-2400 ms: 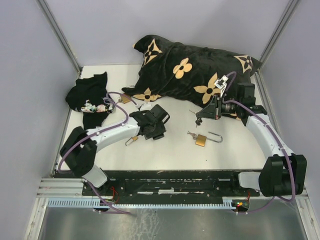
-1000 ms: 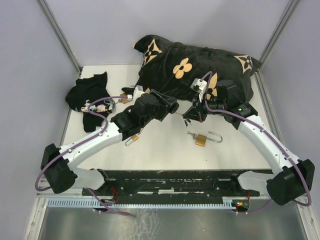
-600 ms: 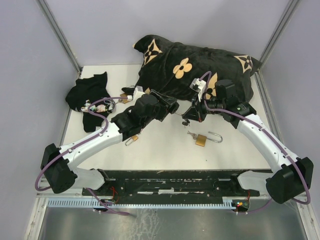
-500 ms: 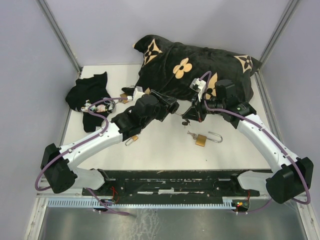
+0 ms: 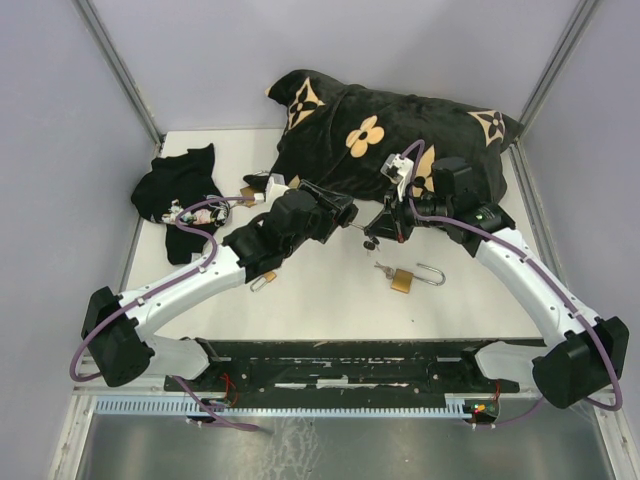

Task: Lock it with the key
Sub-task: Lock the lock.

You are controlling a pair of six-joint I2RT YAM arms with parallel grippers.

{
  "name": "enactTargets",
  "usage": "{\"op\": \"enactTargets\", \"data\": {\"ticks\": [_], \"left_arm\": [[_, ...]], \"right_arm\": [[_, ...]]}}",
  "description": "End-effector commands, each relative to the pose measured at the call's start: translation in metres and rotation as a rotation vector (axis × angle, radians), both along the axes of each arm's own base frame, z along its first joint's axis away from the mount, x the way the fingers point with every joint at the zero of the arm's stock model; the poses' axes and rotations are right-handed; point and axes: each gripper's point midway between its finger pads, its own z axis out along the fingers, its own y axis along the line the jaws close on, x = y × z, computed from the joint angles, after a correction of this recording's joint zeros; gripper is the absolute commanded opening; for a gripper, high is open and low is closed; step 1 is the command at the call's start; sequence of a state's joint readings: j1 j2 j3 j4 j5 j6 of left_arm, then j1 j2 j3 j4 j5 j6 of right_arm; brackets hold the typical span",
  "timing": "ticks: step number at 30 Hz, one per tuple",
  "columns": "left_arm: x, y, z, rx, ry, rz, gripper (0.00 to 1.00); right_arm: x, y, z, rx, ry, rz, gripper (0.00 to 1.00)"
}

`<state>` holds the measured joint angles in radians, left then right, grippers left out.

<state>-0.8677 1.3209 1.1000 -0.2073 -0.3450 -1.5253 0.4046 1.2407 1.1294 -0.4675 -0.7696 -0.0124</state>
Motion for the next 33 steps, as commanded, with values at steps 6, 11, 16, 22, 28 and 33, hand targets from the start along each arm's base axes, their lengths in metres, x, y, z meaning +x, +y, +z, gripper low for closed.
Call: {"op": "enactTargets", "data": {"ticks": [6, 11, 16, 22, 28, 33], "left_arm": [[-0.002, -0.002, 0.043, -0.134, -0.071, 0.018, 0.03], [-0.003, -0.002, 0.042, -0.133, -0.068, 0.016, 0.03], [-0.002, -0.001, 0.037, -0.149, -0.049, 0.034, 0.03], [-0.001, 0.003, 0.042, -0.145, -0.063, 0.052, 0.03], [0.000, 0.004, 0.046, -0.142, -0.071, 0.052, 0.03], [0.000, 0.003, 0.046, -0.141, -0.073, 0.047, 0.03]], "right_arm": [[0.012, 0.000, 0.038, 0.030, -0.121, -0.044, 0.02], [0.016, -0.002, 0.038, 0.027, -0.125, -0.067, 0.02], [0.016, 0.000, 0.047, 0.044, -0.132, -0.066, 0.02], [0.006, 0.000, 0.034, 0.036, -0.102, -0.027, 0.02], [-0.003, 0.002, 0.018, 0.023, -0.057, 0.007, 0.02], [-0.006, 0.004, 0.012, 0.014, -0.044, 0.020, 0.02]]}}
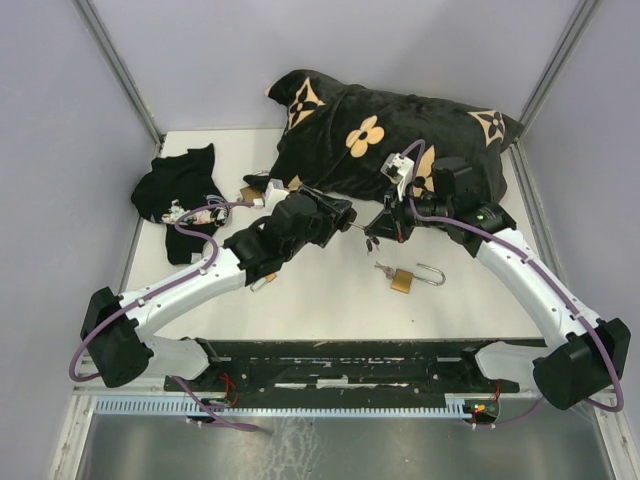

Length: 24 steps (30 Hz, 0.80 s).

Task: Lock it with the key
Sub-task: Lock the lock.

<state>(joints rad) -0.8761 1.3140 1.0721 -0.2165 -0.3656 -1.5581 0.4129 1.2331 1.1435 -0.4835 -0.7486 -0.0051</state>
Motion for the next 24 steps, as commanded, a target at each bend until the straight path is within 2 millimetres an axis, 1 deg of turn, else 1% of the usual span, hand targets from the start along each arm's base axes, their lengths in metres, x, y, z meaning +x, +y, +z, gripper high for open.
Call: {"op": "enactTargets", "data": {"ticks": [1, 8, 12, 21, 24], "left_arm": [[0.003, 0.000, 0.058, -0.141, -0.102, 0.028, 0.03], [0.004, 0.004, 0.058, -0.131, -0.106, 0.043, 0.03], [0.004, 0.004, 0.058, -0.130, -0.108, 0.044, 0.03], [0.002, 0.001, 0.059, -0.139, -0.108, 0.028, 0.03], [0.002, 0.001, 0.060, -0.141, -0.108, 0.024, 0.03]], "right_arm": [[-0.005, 0.004, 0.008, 0.019, -0.040, 0.032, 0.02], [-0.018, 0.003, 0.009, 0.032, -0.046, 0.064, 0.02], [-0.015, 0.000, 0.002, 0.010, -0.045, 0.048, 0.02], [-0.011, 0.005, -0.005, 0.002, -0.014, 0.053, 0.02], [-0.007, 0.006, -0.002, 0.005, -0.019, 0.043, 0.02]]}}
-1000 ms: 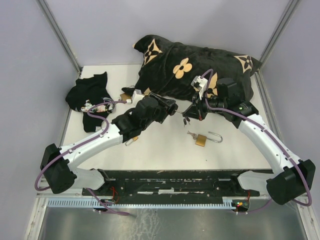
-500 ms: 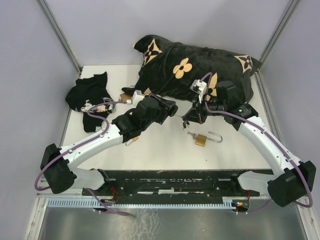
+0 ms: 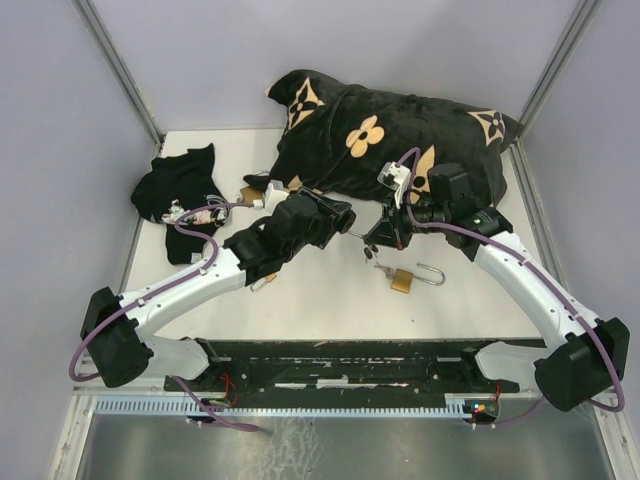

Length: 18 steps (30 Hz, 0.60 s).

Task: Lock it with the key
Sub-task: Lock the lock.

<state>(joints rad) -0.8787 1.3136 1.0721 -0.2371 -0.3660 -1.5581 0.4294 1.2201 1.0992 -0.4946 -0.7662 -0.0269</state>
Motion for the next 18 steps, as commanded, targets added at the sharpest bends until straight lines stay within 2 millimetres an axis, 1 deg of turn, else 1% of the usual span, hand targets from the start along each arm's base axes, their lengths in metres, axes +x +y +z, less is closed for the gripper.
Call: {"op": "enactTargets", "data": {"ticks": [1, 7, 12, 18], "left_arm": [[0.004, -0.002, 0.063, -0.157, -0.119, 0.022, 0.03], [0.002, -0.003, 0.060, -0.157, -0.113, 0.016, 0.03], [0.000, -0.002, 0.057, -0.155, -0.109, 0.013, 0.03], [-0.001, -0.004, 0.058, -0.163, -0.109, 0.007, 0.03]], "right_arm": [[0.007, 0.004, 0.013, 0.020, -0.045, -0.001, 0.02], [0.013, 0.005, 0.021, 0.029, -0.066, -0.022, 0.02], [0.013, 0.007, 0.027, 0.048, -0.068, -0.024, 0.02], [0.015, 0.009, 0.023, 0.049, -0.050, -0.025, 0.02]]}}
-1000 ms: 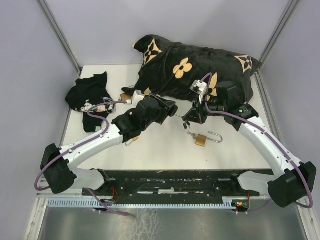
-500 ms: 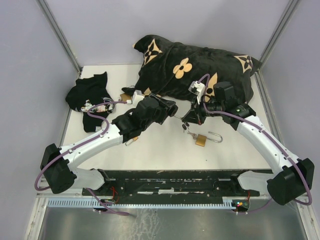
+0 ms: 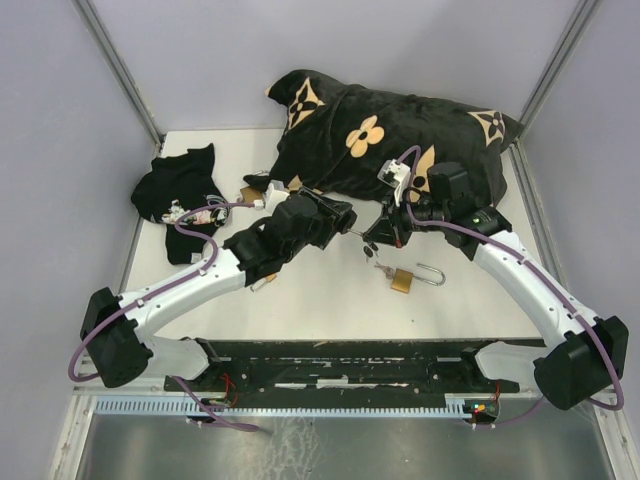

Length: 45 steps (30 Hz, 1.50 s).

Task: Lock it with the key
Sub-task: Lock the lock.

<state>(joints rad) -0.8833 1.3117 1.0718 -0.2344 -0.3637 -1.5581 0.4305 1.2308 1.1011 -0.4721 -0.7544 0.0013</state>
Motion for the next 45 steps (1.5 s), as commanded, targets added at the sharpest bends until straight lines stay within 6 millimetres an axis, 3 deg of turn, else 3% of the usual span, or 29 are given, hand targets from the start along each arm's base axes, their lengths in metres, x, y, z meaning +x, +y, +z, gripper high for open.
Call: {"op": "enactTargets", "data": {"ticks": [1, 8, 15, 21, 35, 45], "left_arm": [[0.001, -0.002, 0.057, -0.159, -0.107, 0.014, 0.03], [0.000, -0.003, 0.055, -0.158, -0.103, 0.015, 0.03], [0.000, -0.003, 0.050, -0.152, -0.095, 0.012, 0.03], [-0.001, -0.004, 0.049, -0.150, -0.093, 0.009, 0.03], [0.001, 0.008, 0.054, -0.131, -0.105, 0.059, 0.03], [0.001, 0.003, 0.059, -0.141, -0.111, 0.039, 0.03]], "right_arm": [[0.010, 0.007, 0.023, 0.045, -0.058, -0.008, 0.02], [0.021, 0.000, 0.026, 0.030, -0.097, -0.088, 0.02], [0.021, 0.001, 0.041, 0.068, -0.099, -0.082, 0.02], [0.019, 0.004, 0.042, 0.089, -0.078, -0.072, 0.02], [0.004, 0.003, 0.029, 0.083, -0.044, -0.026, 0.02], [0.003, 0.007, 0.009, 0.066, 0.017, -0.005, 0.02]]}}
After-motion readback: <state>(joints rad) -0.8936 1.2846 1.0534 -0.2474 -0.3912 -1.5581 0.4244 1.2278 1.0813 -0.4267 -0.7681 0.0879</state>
